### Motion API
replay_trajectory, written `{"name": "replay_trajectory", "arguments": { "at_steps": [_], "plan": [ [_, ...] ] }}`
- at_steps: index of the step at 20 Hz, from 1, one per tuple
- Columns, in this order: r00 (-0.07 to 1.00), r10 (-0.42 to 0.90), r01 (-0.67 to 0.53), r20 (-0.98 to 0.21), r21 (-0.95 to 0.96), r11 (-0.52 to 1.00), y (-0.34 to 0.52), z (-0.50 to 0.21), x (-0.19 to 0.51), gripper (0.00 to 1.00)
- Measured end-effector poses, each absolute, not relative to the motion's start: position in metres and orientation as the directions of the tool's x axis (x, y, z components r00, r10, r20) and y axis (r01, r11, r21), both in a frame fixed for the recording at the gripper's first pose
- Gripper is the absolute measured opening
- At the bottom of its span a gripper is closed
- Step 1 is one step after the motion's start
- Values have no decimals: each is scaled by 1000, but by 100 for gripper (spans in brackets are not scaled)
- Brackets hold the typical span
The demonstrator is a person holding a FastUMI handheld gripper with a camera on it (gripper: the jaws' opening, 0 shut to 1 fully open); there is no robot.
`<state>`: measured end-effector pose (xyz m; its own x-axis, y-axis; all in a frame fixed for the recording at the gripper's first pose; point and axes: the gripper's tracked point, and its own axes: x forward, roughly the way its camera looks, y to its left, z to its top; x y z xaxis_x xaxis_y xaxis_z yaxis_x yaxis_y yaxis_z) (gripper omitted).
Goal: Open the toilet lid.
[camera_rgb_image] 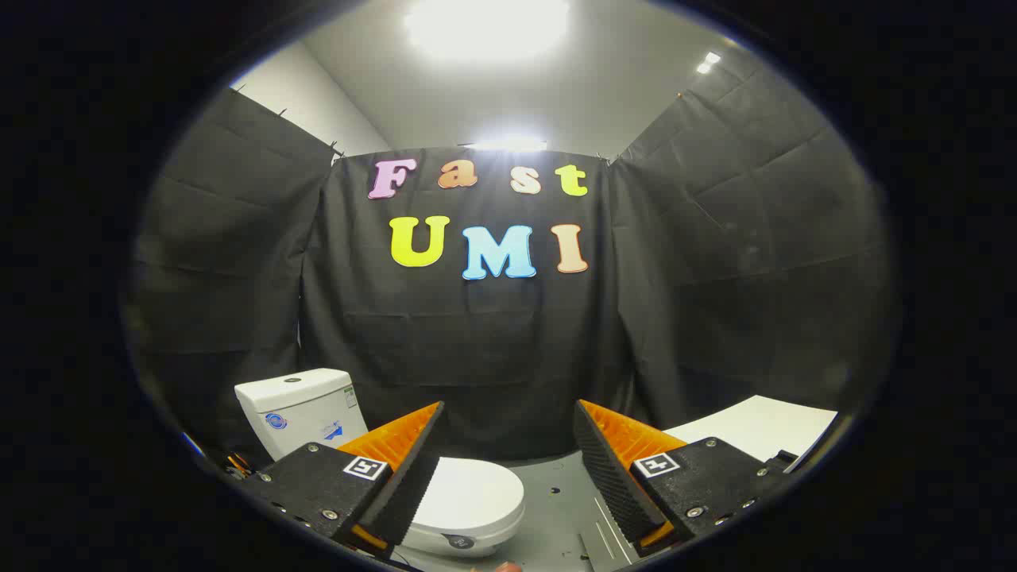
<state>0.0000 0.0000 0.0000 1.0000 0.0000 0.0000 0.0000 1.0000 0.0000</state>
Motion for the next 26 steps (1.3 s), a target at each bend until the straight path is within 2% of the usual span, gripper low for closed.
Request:
{"name": "replay_trajectory", "arguments": {
  "at_steps": [26],
  "plan": [
    [999, -13, 13, 37, 3, 1000, -8, 3, -4, 97]
  ]
}}
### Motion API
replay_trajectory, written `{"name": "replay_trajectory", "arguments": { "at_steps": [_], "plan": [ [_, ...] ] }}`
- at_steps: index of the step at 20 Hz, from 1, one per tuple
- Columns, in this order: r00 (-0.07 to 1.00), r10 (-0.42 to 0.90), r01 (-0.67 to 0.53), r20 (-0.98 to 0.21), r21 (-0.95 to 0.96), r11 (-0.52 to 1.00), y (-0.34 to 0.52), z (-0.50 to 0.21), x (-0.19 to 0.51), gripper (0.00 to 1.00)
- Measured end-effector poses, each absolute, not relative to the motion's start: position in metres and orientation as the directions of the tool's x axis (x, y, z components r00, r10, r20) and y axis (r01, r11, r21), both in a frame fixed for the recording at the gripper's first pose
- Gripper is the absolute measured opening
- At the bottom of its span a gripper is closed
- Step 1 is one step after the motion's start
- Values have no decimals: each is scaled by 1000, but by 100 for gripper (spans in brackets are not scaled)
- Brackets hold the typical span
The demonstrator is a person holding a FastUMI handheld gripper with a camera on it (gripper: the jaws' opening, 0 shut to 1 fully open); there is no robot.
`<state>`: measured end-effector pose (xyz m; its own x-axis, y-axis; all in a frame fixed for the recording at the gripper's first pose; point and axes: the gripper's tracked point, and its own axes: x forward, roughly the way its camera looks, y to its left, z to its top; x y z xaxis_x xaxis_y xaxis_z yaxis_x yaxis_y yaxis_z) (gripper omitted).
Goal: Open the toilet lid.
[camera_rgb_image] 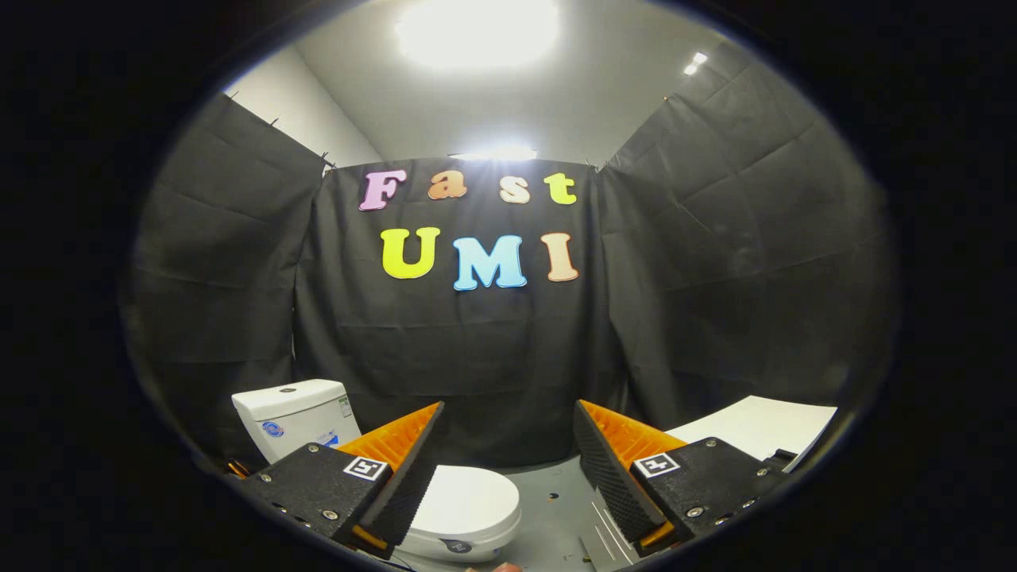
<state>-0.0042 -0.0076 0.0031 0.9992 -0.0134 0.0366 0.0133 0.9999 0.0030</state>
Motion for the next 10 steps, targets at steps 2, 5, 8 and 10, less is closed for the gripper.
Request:
{"name": "replay_trajectory", "arguments": {
  "at_steps": [2, 5, 8, 10],
  "plan": [
    [999, -8, 8, 41, -20, 1000, -5, 7, -4, 97],
    [999, 12, -12, 44, -19, 1000, 5, 11, -3, 97],
    [999, 30, -30, 36, 2, 1000, 20, 3, 6, 96],
    [998, 66, -66, 0, 37, 997, 44, -18, 12, 96]
  ]
}}
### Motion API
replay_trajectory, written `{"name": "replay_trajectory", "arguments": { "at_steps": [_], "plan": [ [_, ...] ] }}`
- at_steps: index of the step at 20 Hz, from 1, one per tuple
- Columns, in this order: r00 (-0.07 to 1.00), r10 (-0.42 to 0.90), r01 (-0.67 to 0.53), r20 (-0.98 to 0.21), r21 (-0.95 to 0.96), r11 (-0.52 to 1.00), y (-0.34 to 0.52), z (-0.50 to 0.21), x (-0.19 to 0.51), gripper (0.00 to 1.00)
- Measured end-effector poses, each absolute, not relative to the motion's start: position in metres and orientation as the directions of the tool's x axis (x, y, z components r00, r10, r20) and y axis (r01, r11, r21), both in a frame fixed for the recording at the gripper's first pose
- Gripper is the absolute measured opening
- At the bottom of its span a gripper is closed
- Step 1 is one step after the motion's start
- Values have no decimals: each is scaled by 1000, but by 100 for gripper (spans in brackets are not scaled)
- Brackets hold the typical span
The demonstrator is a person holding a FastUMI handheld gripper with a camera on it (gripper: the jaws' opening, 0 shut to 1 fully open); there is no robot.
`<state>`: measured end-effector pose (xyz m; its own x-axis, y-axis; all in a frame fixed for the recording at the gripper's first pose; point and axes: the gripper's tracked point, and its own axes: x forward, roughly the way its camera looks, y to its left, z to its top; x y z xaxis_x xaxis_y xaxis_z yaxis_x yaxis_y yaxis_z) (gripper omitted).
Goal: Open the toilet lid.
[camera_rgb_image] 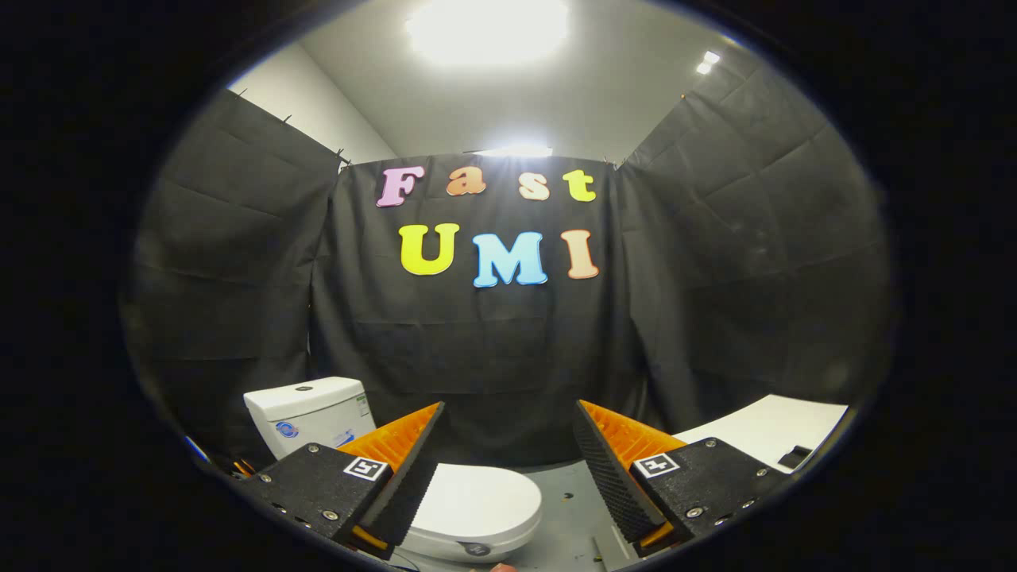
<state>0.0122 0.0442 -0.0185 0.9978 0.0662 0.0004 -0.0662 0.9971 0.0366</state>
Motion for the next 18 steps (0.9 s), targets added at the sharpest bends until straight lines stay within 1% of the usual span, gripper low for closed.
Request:
{"name": "replay_trajectory", "arguments": {
  "at_steps": [3, 6, 9, 12, 15, 18],
  "plan": [
    [993, 103, -98, -56, 73, 992, 73, -51, 20, 96],
    [984, 154, -139, -92, 153, 978, 107, -72, 23, 96],
    [973, 186, -160, -136, 181, 970, 131, -100, 26, 96],
    [948, 253, -191, -194, 291, 937, 163, -134, 26, 96],
    [929, 273, -163, -250, 387, 908, 171, -170, 29, 96],
    [920, 263, -132, -291, 402, 906, 168, -199, 31, 96]
  ]
}}
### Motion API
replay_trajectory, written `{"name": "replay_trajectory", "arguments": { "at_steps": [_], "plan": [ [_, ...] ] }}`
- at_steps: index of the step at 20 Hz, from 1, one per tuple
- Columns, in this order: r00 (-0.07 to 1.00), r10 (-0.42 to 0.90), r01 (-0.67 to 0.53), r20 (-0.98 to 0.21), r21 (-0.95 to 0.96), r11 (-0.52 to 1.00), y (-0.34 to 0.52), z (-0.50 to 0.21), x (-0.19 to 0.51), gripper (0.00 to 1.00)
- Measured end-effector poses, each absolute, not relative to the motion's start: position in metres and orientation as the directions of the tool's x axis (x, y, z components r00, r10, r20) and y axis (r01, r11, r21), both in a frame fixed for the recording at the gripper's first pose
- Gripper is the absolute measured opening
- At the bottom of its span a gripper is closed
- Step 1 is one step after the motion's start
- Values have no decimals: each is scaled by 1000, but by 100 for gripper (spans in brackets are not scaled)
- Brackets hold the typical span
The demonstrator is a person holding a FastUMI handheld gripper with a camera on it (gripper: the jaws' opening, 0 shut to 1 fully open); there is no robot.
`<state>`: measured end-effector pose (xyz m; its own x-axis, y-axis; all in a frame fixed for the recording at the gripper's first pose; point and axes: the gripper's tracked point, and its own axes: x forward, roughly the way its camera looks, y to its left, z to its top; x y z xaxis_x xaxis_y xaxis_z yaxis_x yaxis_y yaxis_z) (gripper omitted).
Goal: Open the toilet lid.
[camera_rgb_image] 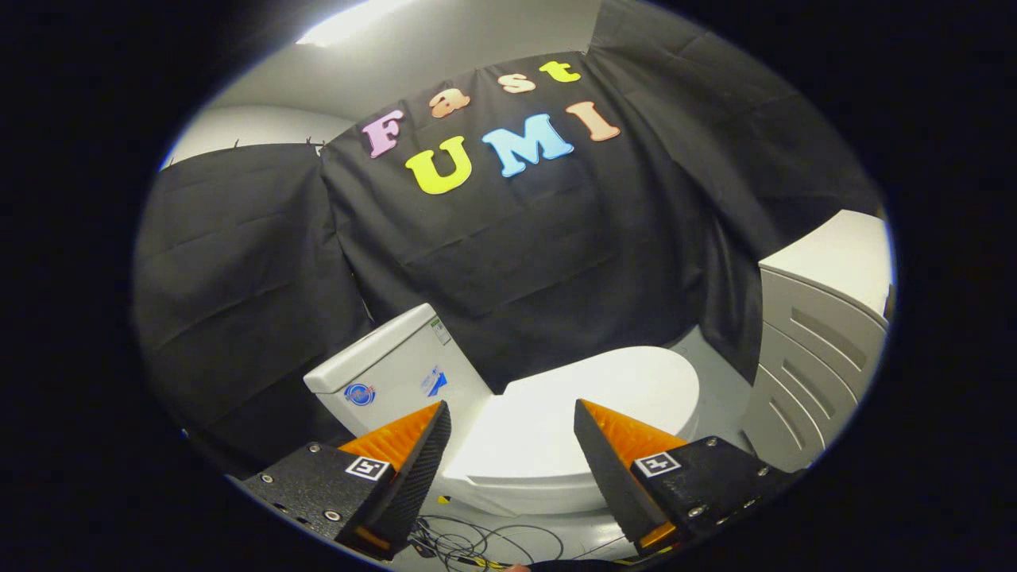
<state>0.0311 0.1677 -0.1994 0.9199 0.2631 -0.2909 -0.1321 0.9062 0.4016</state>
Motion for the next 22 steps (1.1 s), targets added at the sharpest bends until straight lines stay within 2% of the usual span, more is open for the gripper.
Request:
{"name": "replay_trajectory", "arguments": {
  "at_steps": [8, 14, 22],
  "plan": [
    [879, 252, -1, -404, 529, 848, 152, -278, 28, 96],
    [871, 187, 135, -455, 586, 799, 110, -322, 31, 96],
    [833, 165, 334, -528, 718, 611, 83, -393, 22, 94]
  ]
}}
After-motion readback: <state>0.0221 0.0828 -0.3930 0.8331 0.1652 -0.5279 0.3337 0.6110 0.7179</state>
